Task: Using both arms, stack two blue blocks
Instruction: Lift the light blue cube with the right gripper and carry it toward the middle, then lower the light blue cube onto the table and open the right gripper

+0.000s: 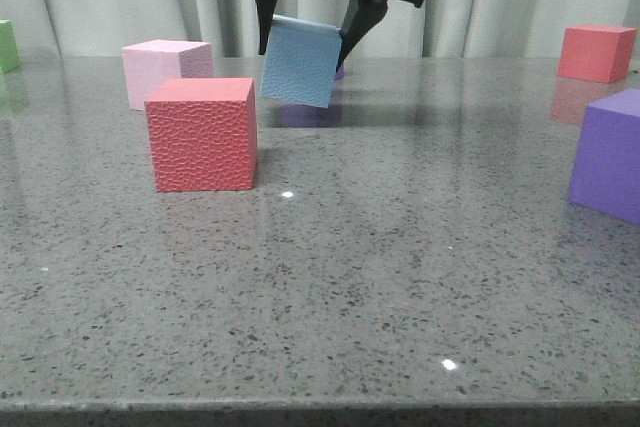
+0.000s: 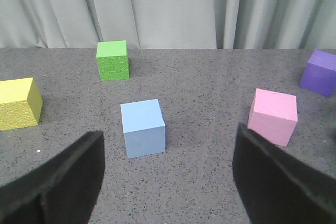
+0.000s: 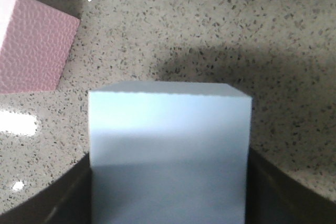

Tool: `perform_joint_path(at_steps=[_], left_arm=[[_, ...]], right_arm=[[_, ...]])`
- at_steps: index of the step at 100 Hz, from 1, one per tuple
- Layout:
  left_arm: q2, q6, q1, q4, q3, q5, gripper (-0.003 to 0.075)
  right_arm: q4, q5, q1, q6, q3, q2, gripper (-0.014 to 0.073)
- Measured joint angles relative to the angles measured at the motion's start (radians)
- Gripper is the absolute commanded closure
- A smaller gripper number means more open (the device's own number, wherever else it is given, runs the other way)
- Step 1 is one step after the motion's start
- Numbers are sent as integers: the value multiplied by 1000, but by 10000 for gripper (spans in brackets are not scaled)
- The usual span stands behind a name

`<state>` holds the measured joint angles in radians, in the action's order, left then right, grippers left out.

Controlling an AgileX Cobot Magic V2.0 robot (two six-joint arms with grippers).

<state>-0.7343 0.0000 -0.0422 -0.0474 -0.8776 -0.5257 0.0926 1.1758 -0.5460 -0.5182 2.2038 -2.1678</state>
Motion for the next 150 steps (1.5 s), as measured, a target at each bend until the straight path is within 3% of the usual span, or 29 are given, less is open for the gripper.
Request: perform_joint_path(at_steps=[150], left_arm=[[-2, 0, 0, 0, 0, 0, 230]], right_arm=[[2, 23, 0, 4, 0, -23, 172]])
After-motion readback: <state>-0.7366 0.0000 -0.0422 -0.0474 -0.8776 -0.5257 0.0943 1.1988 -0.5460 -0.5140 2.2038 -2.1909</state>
